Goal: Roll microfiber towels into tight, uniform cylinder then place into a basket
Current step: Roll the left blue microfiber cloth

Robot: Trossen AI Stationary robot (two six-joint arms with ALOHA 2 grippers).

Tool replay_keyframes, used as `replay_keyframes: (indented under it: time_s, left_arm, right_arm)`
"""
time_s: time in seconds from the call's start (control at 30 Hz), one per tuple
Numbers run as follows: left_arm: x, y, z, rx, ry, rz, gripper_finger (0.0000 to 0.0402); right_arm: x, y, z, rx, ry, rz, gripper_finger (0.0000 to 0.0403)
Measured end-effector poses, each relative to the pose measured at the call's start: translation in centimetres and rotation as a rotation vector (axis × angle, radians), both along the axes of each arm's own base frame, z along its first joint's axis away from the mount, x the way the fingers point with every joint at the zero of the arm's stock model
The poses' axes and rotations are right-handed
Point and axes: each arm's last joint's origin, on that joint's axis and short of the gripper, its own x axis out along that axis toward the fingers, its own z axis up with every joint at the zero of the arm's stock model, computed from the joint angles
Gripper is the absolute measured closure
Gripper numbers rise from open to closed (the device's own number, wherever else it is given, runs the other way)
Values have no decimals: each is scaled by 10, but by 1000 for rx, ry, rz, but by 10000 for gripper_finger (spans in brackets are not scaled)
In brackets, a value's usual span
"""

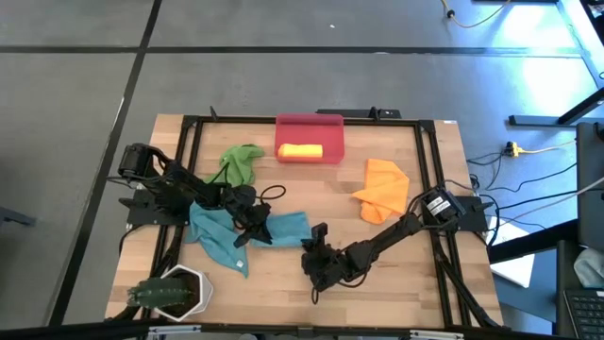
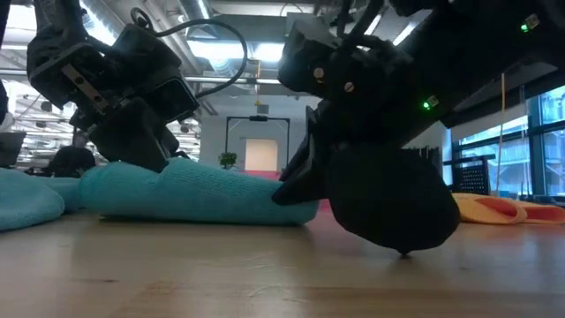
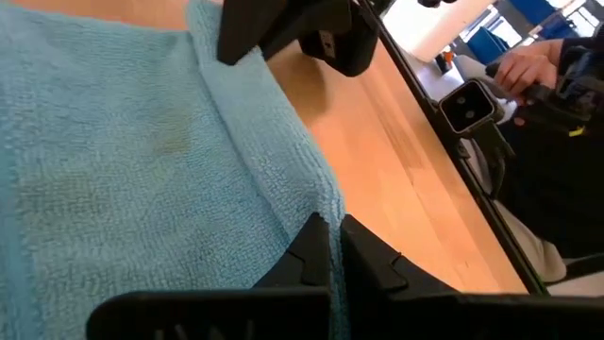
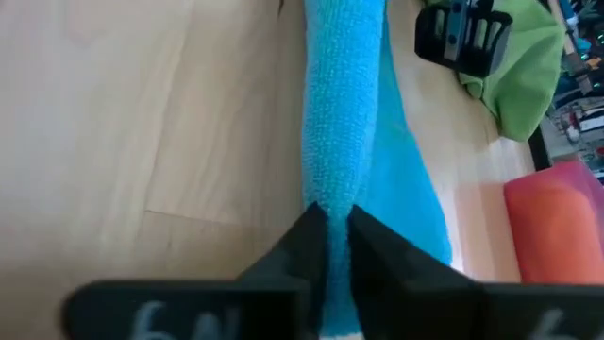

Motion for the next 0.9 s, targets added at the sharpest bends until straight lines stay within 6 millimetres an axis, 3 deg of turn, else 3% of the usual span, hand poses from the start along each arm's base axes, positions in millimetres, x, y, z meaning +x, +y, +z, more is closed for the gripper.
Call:
replay_keyframes:
  time_s: [0.17, 0.33, 0.5, 0.63, 0.77, 0.9]
  left_arm:
    - [1, 1, 0, 42, -20, -8, 401]
    - [5, 0, 3, 79, -63, -41, 401]
    - [14, -10, 10, 77, -80, -131, 401]
    - [14, -21, 9, 87, 14, -186, 401]
    - [7, -26, 3, 133, 127, -192, 401]
    - [2, -28, 1, 161, 177, -184, 401]
  right_arm:
    - [5, 0, 9, 61, 112, -27, 391]
    - [11, 7, 34, 147, 194, -51, 396]
    - [18, 15, 60, 299, 259, -73, 396]
    - [28, 19, 75, 481, 277, -35, 396]
    - [40, 6, 76, 626, 293, -11, 396]
    - [49, -15, 65, 761, 299, 8, 396]
